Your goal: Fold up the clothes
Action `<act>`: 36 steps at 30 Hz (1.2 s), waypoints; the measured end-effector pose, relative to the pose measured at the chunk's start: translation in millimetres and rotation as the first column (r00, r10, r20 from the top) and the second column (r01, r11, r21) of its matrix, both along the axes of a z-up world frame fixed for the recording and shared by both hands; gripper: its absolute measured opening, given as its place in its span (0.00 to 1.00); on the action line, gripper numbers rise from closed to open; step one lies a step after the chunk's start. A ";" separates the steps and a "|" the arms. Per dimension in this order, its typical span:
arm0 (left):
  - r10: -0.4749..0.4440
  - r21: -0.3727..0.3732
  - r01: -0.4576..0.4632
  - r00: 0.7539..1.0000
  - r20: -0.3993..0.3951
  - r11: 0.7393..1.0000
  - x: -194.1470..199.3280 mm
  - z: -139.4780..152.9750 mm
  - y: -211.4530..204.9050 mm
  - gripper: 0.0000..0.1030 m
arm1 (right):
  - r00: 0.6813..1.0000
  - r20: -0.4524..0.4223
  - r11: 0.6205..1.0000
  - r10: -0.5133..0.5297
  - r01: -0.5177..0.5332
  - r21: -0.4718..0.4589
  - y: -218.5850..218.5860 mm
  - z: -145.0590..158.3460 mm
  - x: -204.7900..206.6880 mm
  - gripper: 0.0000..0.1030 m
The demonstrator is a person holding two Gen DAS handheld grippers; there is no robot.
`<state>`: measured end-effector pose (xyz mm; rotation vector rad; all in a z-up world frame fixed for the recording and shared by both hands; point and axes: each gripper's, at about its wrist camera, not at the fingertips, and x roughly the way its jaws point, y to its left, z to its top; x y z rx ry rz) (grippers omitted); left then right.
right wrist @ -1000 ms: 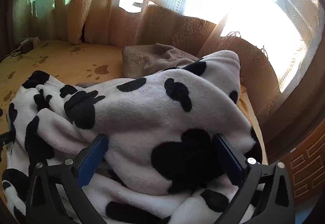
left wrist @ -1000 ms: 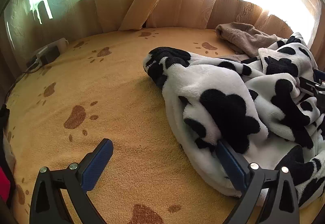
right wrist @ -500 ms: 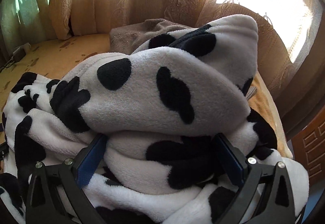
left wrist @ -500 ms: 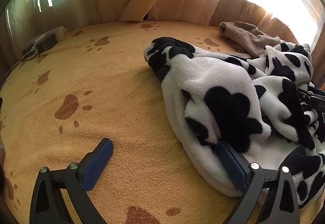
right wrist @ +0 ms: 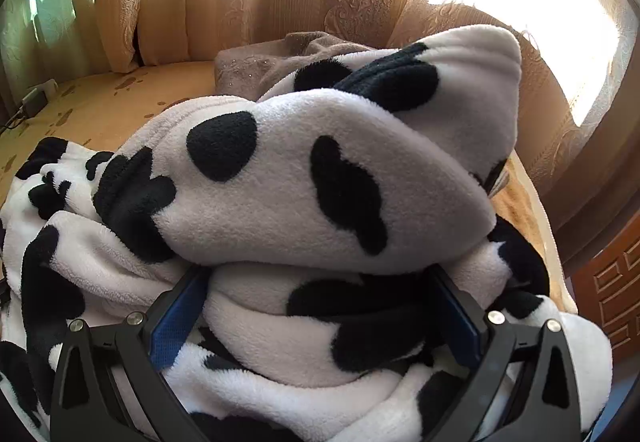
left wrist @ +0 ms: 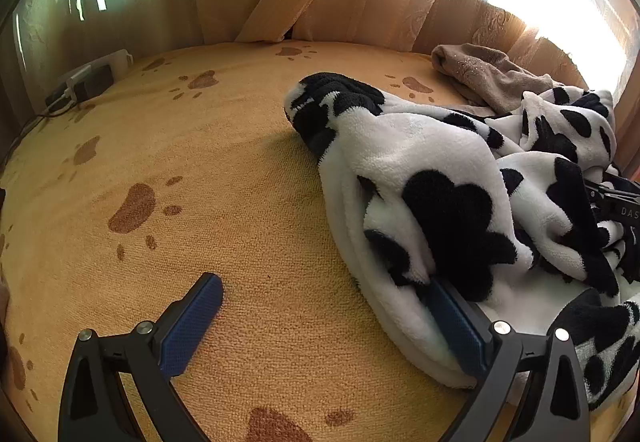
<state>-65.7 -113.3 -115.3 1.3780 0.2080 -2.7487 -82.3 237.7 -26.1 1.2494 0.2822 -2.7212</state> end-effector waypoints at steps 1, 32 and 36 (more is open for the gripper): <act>0.001 0.004 -0.001 1.000 0.001 1.000 -0.1 0.3 -0.5 1.00 | 1.000 -0.003 1.000 0.000 0.000 0.003 -0.5 -0.1 -0.5 1.00; -0.015 -0.302 -0.085 0.950 -0.313 0.950 67.6 86.9 40.6 1.00 | 0.917 -0.370 0.970 -0.148 0.061 -0.236 35.0 51.0 116.1 0.14; -0.033 -0.306 -0.070 0.948 -0.318 0.950 72.3 88.7 49.6 1.00 | 0.877 -0.455 0.964 -0.156 0.034 -0.265 39.1 71.6 152.4 0.14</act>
